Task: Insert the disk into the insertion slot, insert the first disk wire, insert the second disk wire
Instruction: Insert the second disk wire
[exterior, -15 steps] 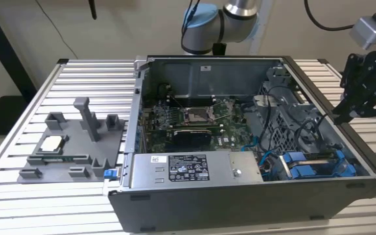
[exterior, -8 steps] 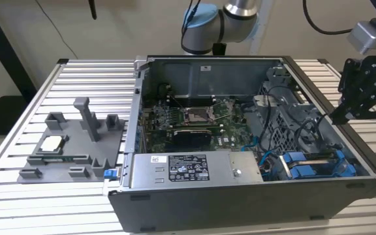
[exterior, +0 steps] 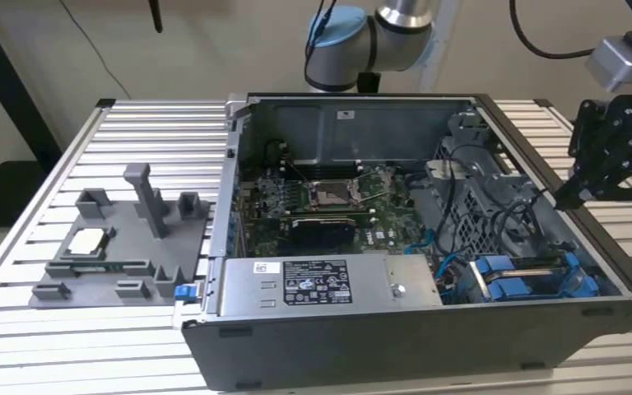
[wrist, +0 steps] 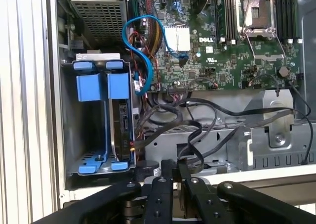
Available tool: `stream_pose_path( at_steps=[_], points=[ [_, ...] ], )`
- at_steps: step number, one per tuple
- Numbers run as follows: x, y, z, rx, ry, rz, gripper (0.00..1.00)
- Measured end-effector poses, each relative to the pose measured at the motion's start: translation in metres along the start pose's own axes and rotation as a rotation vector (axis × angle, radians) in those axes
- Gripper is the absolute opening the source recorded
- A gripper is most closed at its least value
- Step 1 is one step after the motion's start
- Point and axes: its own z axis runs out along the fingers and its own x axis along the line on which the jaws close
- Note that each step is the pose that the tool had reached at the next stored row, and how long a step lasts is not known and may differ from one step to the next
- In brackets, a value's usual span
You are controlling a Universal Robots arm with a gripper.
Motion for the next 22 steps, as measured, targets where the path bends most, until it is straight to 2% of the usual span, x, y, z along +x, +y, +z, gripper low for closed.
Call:
stream_pose_path(
  at_steps=[5, 10, 14, 22],
  points=[
    [-0.0003, 0.0071, -0.0067, -0.0002, -0.0001, -0.001, 0.16],
    [0.0028, 0.0265, -0.0071, 0.0043, -0.0002, -0.003, 0.16],
    [0.0073, 0.0404, -0.0067, 0.0087, -0.0001, -0.005, 0.16],
    [0.0201, 0.0520, -0.0075, 0.0095, 0.0004, -0.009, 0.16]
  ],
)
